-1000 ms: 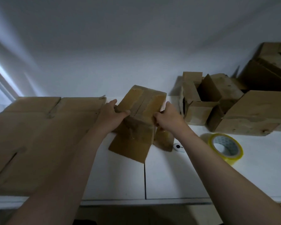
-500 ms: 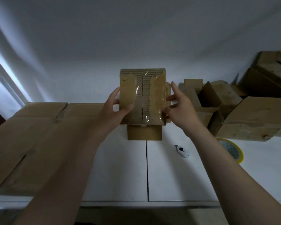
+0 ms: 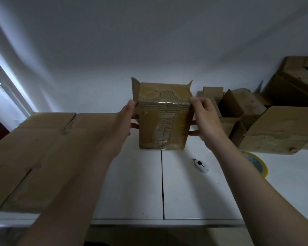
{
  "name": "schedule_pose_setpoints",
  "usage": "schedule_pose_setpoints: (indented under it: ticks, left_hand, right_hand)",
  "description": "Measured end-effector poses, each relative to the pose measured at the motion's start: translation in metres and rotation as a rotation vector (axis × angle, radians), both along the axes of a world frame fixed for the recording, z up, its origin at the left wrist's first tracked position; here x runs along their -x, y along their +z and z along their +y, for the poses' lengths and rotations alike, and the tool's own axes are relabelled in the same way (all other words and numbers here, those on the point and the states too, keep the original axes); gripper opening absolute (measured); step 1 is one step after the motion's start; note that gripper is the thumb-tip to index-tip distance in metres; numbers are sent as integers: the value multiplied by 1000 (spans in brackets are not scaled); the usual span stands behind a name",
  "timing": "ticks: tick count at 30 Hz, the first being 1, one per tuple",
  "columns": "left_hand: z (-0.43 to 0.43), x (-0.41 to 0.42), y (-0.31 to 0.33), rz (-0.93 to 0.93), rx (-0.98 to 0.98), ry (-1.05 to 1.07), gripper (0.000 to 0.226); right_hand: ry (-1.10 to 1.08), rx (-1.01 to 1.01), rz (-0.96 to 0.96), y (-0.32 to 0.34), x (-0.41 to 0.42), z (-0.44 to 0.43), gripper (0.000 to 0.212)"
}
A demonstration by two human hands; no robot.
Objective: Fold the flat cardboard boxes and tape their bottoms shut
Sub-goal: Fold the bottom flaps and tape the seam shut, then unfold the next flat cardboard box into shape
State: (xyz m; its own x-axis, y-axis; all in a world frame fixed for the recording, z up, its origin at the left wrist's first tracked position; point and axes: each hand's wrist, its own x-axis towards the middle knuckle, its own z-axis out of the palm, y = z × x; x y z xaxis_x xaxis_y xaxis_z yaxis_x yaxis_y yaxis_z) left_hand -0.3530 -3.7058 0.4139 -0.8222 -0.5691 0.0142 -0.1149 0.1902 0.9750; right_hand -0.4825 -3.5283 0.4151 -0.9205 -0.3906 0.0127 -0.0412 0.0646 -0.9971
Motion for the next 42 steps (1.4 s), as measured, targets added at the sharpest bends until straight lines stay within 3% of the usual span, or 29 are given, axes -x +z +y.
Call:
schedule_pose_setpoints:
  ticks: [2,6,9,11,15,19,22,25,34,42]
  left_hand:
    - [0,1,-1,-3,-43,25,42]
    - [-7,2,-9,-6,16,98,26]
    - [-13,5,-23,-16,127,155,36]
    - [-11,8,-34,-7,187,143,39]
    - [-3,17,-55,34,186,65,41]
    - [10,25,-61,-9,344,-98,37]
    - [15,32,-68,-61,412,-207,48]
    - [22,43,-73,-127,474,-241,61]
    - [16,86,-102,-366,744,-313,83]
    - [4,88,-95,-442,883,-284,77]
  right_hand:
    - [6,29,-19,-1,1,1,29]
    - [36,-51,139,-11,2,4,64]
    - [68,-186,249,-18,3,6,75]
    - [57,-245,254,-26,6,9,70]
    - [6,-330,291,-51,12,17,39]
    - [29,-415,369,-59,18,24,30]
    - [43,-497,400,-62,26,30,26]
    - [78,-595,361,-60,31,38,36]
    - [274,-812,359,-71,46,26,35]
    - [292,-1014,433,-72,40,15,64]
